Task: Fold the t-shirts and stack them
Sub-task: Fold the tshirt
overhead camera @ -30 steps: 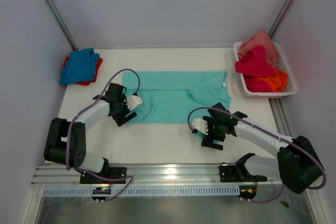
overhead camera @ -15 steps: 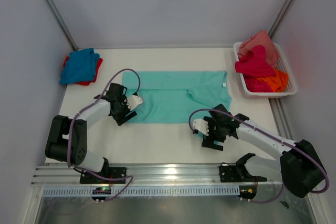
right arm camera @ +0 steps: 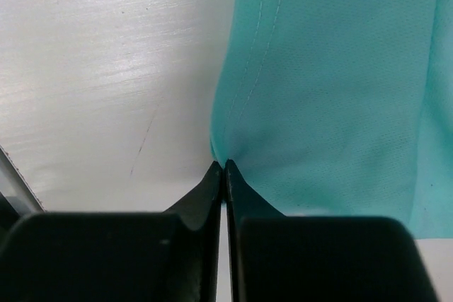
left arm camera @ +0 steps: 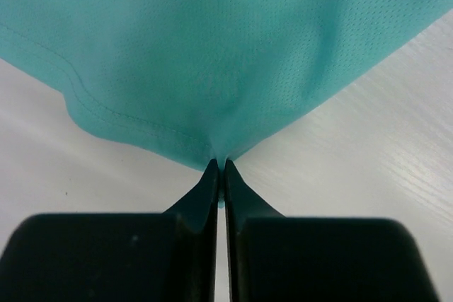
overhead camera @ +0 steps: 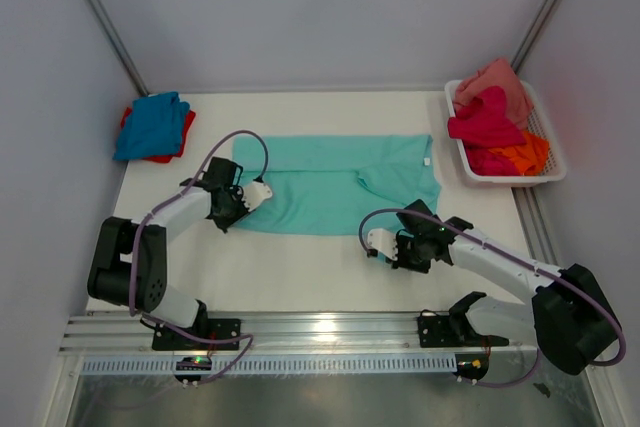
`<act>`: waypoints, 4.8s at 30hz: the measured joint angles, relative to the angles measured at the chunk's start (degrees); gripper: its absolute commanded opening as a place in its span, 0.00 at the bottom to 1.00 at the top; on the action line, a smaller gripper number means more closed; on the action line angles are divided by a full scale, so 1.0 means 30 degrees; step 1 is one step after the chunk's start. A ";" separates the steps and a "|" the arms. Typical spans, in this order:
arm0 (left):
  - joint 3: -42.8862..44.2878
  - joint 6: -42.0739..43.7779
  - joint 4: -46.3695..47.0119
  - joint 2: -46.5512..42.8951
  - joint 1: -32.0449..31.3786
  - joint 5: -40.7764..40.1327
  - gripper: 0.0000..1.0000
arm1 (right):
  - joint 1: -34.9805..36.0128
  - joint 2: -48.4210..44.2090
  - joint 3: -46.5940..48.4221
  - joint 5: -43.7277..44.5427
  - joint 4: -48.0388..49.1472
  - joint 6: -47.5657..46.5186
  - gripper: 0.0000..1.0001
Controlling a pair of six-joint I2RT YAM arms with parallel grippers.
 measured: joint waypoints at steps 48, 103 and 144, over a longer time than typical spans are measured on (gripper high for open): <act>0.5275 -0.5428 0.6229 0.3220 0.0000 -0.2907 0.00 | -0.0408 0.5093 0.6368 1.0003 0.9457 0.5231 0.03; 1.8258 -0.5872 0.8990 1.4819 -0.0029 -0.8021 0.00 | -0.4422 1.6254 1.8258 1.2254 0.9238 0.6251 0.03; 2.1296 -0.4677 1.2291 1.8994 -0.0138 -1.0499 0.99 | -0.4830 2.0961 2.1442 1.5861 1.0579 0.6091 0.99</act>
